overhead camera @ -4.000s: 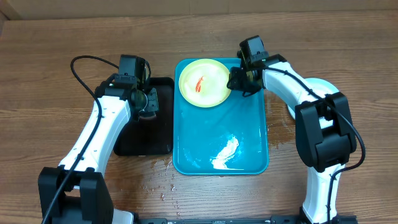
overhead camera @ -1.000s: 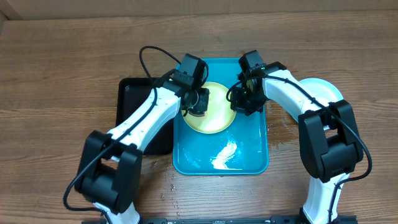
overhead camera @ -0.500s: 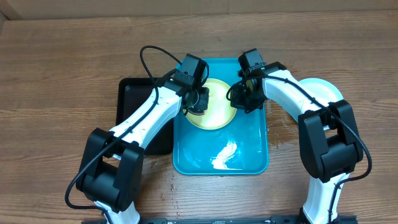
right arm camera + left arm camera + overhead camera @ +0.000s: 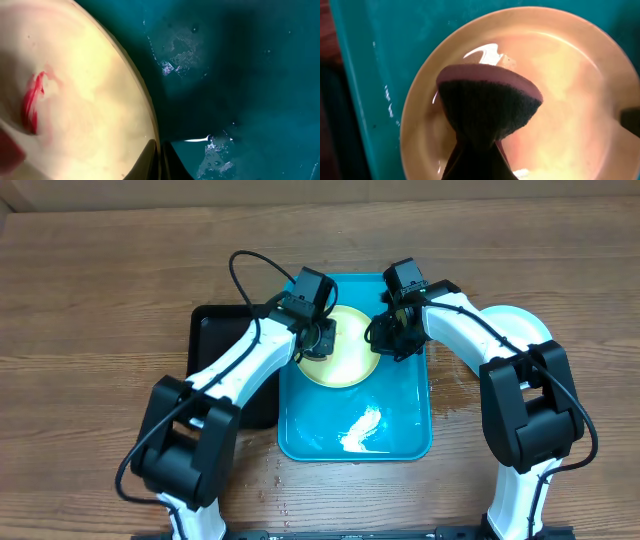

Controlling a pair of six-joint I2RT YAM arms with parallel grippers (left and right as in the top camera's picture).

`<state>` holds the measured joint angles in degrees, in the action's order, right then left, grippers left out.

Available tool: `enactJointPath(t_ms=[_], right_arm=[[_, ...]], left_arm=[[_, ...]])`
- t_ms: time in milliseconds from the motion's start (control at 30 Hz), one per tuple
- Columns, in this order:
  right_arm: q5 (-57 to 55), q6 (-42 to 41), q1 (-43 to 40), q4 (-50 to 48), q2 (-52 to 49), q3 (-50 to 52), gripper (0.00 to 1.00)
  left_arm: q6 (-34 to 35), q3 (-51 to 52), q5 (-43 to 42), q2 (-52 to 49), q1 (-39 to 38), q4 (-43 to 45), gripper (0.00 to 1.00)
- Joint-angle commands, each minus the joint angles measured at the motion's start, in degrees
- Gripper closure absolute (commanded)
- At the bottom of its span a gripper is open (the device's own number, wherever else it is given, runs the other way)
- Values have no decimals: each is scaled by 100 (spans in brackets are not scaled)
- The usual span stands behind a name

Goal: Clean dirty plates on tray and stack at the side
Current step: 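Bring the sponge with left gripper onto the red-stained yellow plate, then scrub the red stain with the sponge in the left gripper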

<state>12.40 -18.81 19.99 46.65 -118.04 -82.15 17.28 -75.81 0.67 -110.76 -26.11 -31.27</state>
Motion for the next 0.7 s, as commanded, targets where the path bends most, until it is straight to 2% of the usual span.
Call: enactJointPath(t_ms=[0, 133, 467, 667], right_arm=[[-101, 282, 26, -13, 101, 46, 96], [-101, 284, 26, -11, 103, 46, 96], [-98, 389, 26, -13, 103, 46, 96], [-98, 389, 26, -11, 103, 46, 96]], left_arm=[[-345, -125, 59, -302, 48, 229, 96], [-352, -125, -133, -595, 48, 435, 96], [-184, -125, -2542, -1139, 46, 503, 96], [-186, -592, -3075, -1099, 103, 367, 96]])
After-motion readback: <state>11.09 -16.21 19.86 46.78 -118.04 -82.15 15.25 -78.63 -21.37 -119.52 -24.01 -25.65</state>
